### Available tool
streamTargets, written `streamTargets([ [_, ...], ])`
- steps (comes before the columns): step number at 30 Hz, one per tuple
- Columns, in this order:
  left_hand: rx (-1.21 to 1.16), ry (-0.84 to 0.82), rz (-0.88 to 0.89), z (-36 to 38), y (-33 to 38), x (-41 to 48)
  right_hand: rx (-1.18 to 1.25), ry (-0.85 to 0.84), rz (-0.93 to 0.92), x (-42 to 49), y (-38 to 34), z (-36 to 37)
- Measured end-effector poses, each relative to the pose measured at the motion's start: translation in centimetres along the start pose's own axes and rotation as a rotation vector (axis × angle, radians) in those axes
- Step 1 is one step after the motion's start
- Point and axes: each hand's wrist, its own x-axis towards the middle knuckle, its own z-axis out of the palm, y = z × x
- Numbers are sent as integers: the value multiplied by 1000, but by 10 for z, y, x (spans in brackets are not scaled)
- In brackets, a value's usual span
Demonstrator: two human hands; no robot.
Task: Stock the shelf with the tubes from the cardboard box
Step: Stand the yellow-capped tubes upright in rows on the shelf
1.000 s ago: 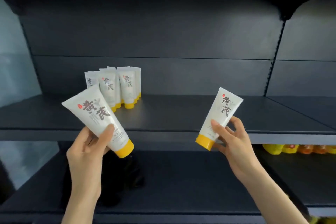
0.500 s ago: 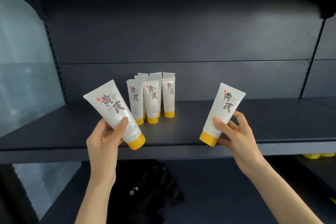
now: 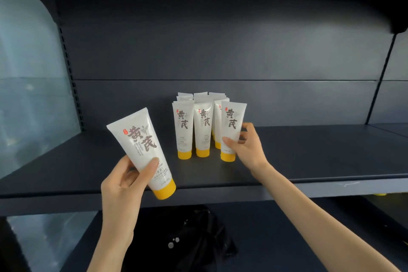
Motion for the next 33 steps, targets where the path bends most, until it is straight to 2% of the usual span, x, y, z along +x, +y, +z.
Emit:
streamTargets([
  [9, 11, -28, -5, -10, 4, 2, -138, 8, 19, 17, 5, 17],
  [22, 6, -51, -18, -1, -1, 2, -199, 2, 45, 30, 13, 21],
  [25, -5, -48, -20, 2, 0, 3, -239, 49, 46, 29, 15, 15],
  [30, -20, -28, -12, 7, 2, 8, -263, 193, -121, 0, -2, 8],
  [33, -20, -66, -5, 15, 6, 10, -119, 34, -256, -30, -14, 10],
])
